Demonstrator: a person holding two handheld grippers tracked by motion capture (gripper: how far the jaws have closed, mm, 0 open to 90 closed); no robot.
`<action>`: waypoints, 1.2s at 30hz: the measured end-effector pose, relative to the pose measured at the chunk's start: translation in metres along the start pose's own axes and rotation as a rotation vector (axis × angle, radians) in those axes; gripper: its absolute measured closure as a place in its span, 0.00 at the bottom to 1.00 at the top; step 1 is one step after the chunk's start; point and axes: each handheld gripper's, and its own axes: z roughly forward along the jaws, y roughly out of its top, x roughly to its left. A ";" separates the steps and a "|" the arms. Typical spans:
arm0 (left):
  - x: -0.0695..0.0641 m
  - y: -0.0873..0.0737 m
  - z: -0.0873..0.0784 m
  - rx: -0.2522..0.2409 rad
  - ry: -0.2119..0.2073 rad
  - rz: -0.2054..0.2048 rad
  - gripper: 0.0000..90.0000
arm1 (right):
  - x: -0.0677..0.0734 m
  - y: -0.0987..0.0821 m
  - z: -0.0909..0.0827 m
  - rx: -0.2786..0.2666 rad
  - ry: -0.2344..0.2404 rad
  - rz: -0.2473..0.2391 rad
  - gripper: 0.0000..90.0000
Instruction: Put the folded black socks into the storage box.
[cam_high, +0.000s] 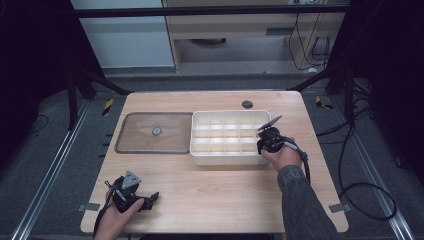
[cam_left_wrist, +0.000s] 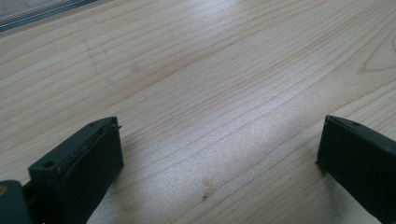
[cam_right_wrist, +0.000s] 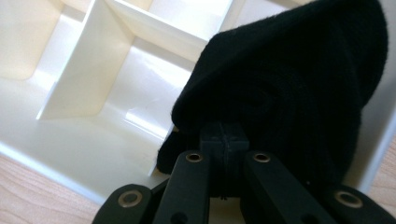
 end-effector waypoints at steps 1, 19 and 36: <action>0.000 0.000 0.000 0.000 0.000 0.001 0.00 | 0.000 0.000 0.000 -0.002 0.002 0.002 1.00; 0.000 0.000 0.000 0.000 -0.002 0.002 0.00 | 0.000 -0.003 -0.017 -0.039 0.006 -0.013 1.00; -0.001 0.000 0.000 0.001 -0.003 0.002 0.00 | -0.003 0.004 -0.046 -0.143 0.002 -0.022 1.00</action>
